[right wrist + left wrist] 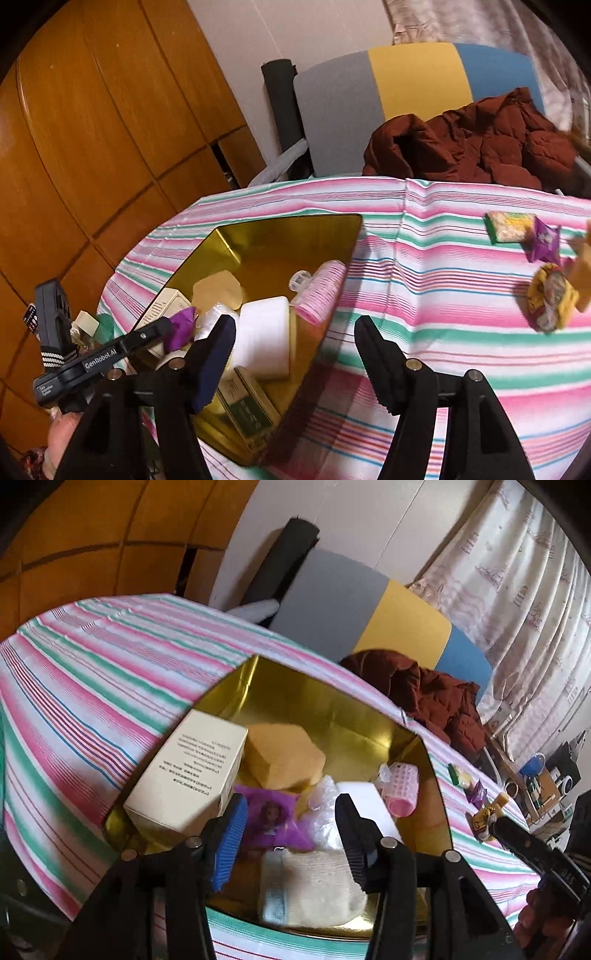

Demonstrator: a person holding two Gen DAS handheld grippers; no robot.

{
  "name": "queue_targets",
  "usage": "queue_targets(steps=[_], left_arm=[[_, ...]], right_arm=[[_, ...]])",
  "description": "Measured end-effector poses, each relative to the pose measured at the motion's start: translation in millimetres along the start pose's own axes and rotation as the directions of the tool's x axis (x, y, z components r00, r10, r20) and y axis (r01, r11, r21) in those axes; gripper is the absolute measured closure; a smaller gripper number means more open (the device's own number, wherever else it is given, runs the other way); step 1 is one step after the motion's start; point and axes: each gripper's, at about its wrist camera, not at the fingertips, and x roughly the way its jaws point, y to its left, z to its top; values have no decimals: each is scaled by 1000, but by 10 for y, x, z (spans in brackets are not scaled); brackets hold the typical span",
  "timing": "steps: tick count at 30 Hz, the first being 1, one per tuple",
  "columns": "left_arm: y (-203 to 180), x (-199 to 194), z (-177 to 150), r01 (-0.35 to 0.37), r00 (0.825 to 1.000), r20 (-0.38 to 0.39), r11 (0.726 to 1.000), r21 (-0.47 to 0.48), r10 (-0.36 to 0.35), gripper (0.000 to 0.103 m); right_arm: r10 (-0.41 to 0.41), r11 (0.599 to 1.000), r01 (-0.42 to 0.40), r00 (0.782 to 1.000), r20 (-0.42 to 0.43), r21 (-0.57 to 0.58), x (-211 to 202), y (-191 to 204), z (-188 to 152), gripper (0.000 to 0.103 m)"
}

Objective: Organize objects
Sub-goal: 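Carry both into the tray and open both grippers to release them, then withdraw both grippers from the tray toward the remaining items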

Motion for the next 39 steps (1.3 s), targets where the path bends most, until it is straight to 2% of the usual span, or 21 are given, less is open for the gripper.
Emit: queue_targets(steps=[3, 8, 16, 25, 34, 39], left_arm=[[-15, -150, -14, -12, 999, 52, 1000, -10, 13, 53], [-86, -272, -59, -10, 997, 75, 1000, -15, 11, 53], [-469, -303, -147, 86, 995, 44, 994, 71, -89, 53], [-956, -321, -366, 186, 982, -19, 967, 176, -185, 53], [-1499, -334, -681, 297, 954, -124, 906, 302, -271, 53], [-1835, -299, -917, 353, 934, -201, 859, 371, -296, 53]], right_arm=[[-9, 999, 9, 1000, 9, 32, -99, -126, -47, 33], [-27, 997, 26, 1000, 9, 75, -215, -318, -127, 33], [-55, 994, 56, 998, -15, 89, -325, -500, -277, 32], [-110, 986, 114, 993, -40, 120, -423, -804, -454, 31], [-225, 964, 231, 973, -57, 133, -625, -1261, -552, 31], [-329, 928, 333, 943, -49, 169, -812, -1667, -505, 31]])
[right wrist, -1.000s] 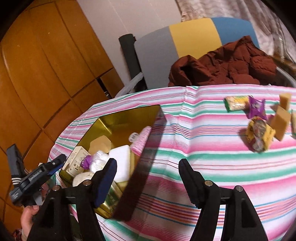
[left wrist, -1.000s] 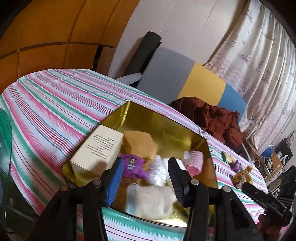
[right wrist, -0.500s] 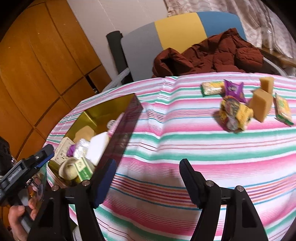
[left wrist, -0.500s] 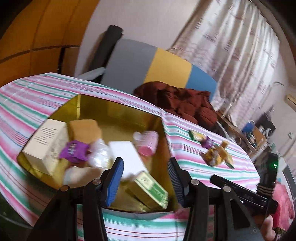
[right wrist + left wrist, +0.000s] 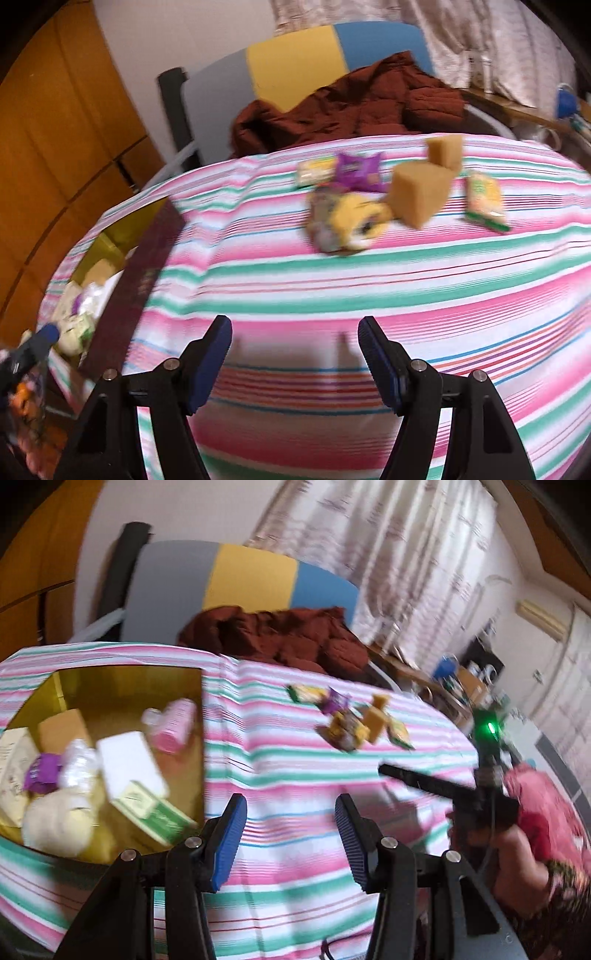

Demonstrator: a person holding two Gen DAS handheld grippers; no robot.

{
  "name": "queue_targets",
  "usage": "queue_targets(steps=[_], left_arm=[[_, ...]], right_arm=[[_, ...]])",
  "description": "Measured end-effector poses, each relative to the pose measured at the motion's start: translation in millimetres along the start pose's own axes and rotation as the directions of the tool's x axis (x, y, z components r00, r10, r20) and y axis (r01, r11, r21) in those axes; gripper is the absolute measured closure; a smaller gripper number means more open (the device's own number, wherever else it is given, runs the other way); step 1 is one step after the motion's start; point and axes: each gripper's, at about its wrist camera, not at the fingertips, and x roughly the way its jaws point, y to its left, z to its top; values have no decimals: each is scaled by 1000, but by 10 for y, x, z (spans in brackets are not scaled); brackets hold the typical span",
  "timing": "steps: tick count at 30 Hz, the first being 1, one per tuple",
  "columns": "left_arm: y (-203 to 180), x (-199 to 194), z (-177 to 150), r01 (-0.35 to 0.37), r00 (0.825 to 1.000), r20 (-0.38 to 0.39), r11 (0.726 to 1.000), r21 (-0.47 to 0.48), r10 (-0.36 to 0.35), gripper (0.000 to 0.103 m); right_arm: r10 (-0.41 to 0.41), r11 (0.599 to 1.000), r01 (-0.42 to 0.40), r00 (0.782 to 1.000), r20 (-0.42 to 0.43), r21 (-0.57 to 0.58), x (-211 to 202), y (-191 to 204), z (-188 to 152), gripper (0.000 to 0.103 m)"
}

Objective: Organize objects
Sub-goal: 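Withdraw both grippers from the tray toward the remaining items, then grasp the WEIDAN cracker pack with the right gripper while the left approaches the knitted pouch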

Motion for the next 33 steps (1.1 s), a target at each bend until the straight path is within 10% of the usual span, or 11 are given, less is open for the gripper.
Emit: queue_targets(steps=[23, 33], left_arm=[[-378, 539, -141, -2, 987, -160, 998, 62, 12, 53], [-402, 776, 22, 20, 984, -175, 999, 28, -14, 53]], right_arm=[[-337, 918, 332, 941, -15, 217, 716, -1700, 1223, 27], [-347, 922, 346, 938, -28, 174, 866, -1715, 1139, 54]])
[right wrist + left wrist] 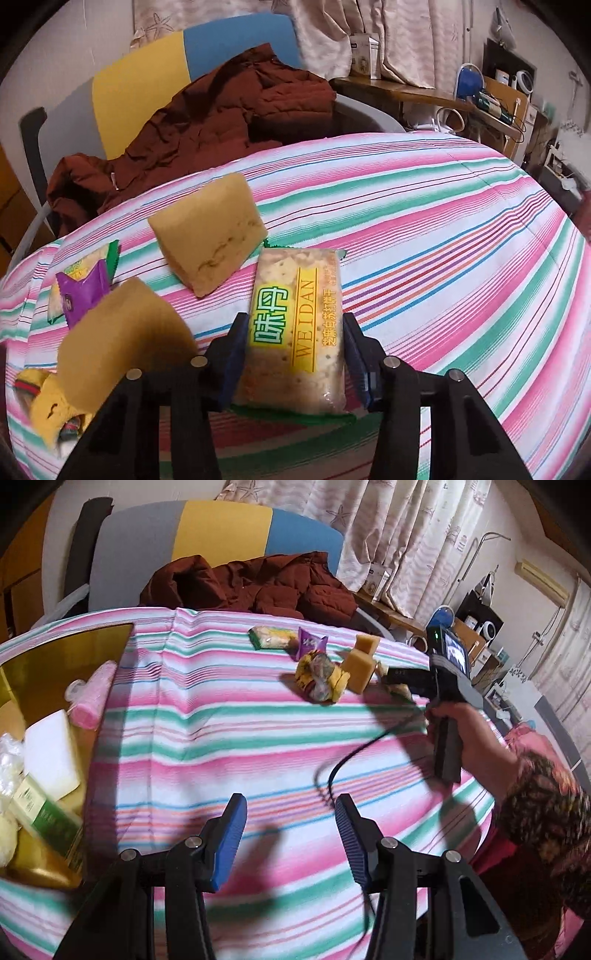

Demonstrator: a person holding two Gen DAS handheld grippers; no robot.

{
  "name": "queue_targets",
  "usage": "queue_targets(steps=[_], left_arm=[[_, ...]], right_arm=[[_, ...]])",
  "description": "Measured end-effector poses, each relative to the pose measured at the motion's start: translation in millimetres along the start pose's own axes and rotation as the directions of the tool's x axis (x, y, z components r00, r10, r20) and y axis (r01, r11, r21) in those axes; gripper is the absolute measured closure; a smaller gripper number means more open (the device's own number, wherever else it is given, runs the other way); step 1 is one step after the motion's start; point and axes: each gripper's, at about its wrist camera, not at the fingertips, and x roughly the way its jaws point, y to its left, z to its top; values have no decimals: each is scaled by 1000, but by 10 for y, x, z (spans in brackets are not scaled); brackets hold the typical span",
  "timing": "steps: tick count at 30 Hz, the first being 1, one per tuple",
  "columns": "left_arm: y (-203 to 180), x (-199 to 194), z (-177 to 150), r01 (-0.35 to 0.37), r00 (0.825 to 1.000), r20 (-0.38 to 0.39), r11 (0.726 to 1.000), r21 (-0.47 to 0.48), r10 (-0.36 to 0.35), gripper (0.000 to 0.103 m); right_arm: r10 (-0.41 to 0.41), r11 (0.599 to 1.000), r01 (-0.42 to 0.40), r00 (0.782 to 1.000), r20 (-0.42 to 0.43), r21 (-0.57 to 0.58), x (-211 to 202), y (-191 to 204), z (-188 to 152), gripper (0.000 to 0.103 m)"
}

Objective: Organize objects
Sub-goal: 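Grasp the WEIDAN cracker pack with the right gripper while the left approaches the knitted pouch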

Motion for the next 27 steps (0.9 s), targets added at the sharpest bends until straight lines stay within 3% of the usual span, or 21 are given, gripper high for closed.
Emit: queue_targets(steps=[8, 9, 12, 13, 20, 27], left_arm=[[-119, 447, 425, 1, 1000, -5, 999, -43, -1, 47], [-145, 552, 522, -4, 1000, -4, 999, -52, 4, 44], [-212, 838, 740, -15, 999, -40, 999, -44, 14, 24], [-236, 893, 781, -13, 999, -47, 999, -38, 12, 22], [-456, 1339, 1048, -58, 996, -68, 997, 49, 61, 21], [-539, 1574, 1159, -125, 992, -15, 988, 93, 127, 21]], right_arm=[[9, 999, -10, 1000, -17, -46, -253, -134, -334, 54], [13, 999, -13, 1000, -8, -43, -272, -148, -377, 54], [20, 999, -20, 1000, 6, -33, -279, -174, -413, 54], [15, 999, -15, 1000, 12, -37, -280, -168, -426, 54], [-7, 998, 8, 1000, 28, -63, -273, -105, -454, 51], [-16, 998, 18, 999, 39, -65, -272, -86, -472, 52]])
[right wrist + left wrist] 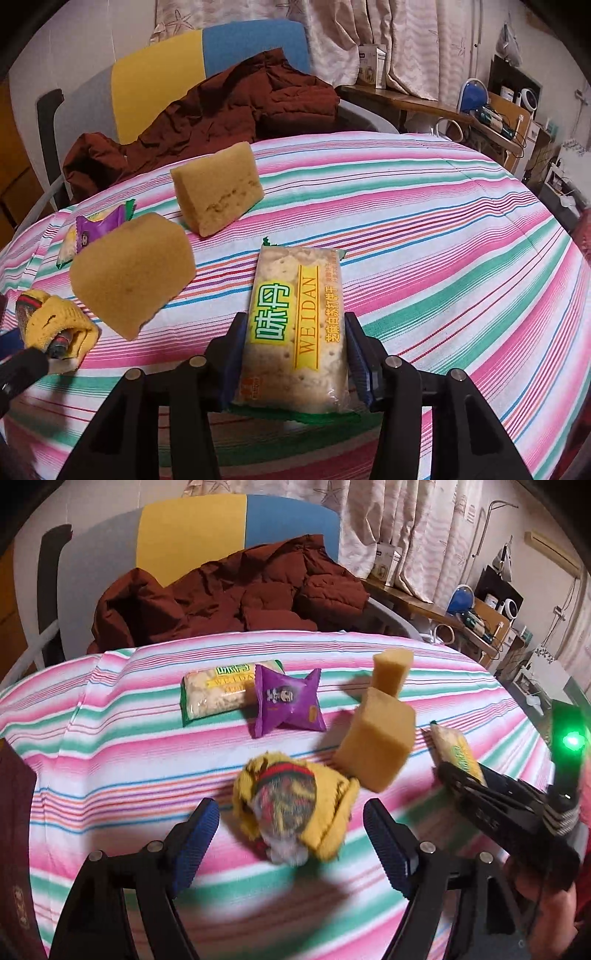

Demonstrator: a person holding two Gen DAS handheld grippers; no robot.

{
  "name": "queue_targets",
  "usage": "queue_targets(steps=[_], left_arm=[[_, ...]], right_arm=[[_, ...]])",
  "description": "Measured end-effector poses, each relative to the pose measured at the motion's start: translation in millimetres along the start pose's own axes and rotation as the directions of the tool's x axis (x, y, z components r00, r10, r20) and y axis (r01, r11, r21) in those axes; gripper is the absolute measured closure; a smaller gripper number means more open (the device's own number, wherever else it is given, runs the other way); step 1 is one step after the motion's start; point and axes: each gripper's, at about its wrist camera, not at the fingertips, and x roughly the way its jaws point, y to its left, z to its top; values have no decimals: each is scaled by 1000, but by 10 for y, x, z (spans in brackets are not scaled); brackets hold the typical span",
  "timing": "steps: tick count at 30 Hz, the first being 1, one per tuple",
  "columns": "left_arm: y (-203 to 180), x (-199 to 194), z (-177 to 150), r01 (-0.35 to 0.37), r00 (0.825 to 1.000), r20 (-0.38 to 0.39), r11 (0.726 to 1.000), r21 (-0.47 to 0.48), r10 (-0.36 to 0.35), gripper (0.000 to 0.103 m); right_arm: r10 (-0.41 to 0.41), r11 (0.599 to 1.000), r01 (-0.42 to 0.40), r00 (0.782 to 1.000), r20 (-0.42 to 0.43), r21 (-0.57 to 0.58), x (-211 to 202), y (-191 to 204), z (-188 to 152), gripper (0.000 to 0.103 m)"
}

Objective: Organize objects
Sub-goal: 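Grasp the WEIDAN cracker pack with the right gripper while the left approaches the knitted pouch, then grasp the yellow knitted pouch with the left gripper while the right holds the cracker pack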

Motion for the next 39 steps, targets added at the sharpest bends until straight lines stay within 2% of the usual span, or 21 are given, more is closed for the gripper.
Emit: queue_targets(steps=[4, 9, 12, 14, 17, 20, 28, 35, 39], left_arm=[[42, 109, 15, 4, 1000, -14, 1000, -7, -4, 24], [108, 157, 18, 56, 998, -11, 997, -49, -56, 35], [106, 163, 12, 65, 998, -9, 997, -46, -66, 39], [108, 156, 3, 70, 998, -5, 996, -46, -70, 47], [120, 130, -24, 78, 997, 9, 996, -45, -77, 54], [138, 95, -50, 93, 996, 23, 995, -46, -92, 57], [176, -135, -135, 107, 990, 101, 993, -44, -102, 58], [300, -458, -291, 89, 986, 147, 996, -29, -84, 58], [524, -705, -430, 114, 981, 169, 990, -86, -99, 58]], right_arm=[[1, 1000, -1, 1000, 2, 2, 2, -4, 0, 52], [-3, 1000, 3, 1000, 5, 2, 8, 3, 2, 52], [-4, 1000, 4, 1000, 7, 4, 9, 7, 1, 52], [-5, 1000, 5, 1000, 9, 4, 4, 7, -1, 52], [-8, 1000, 8, 1000, 12, 4, 0, 9, -6, 52], [-15, 1000, 15, 1000, 22, -1, -13, 15, -18, 53], [-50, 999, 50, 996, 67, -6, -84, 32, -35, 54], [-82, 995, 91, 985, 154, -48, -238, 148, -58, 54], [-100, 991, 113, 978, 183, -65, -293, 202, -63, 54]])
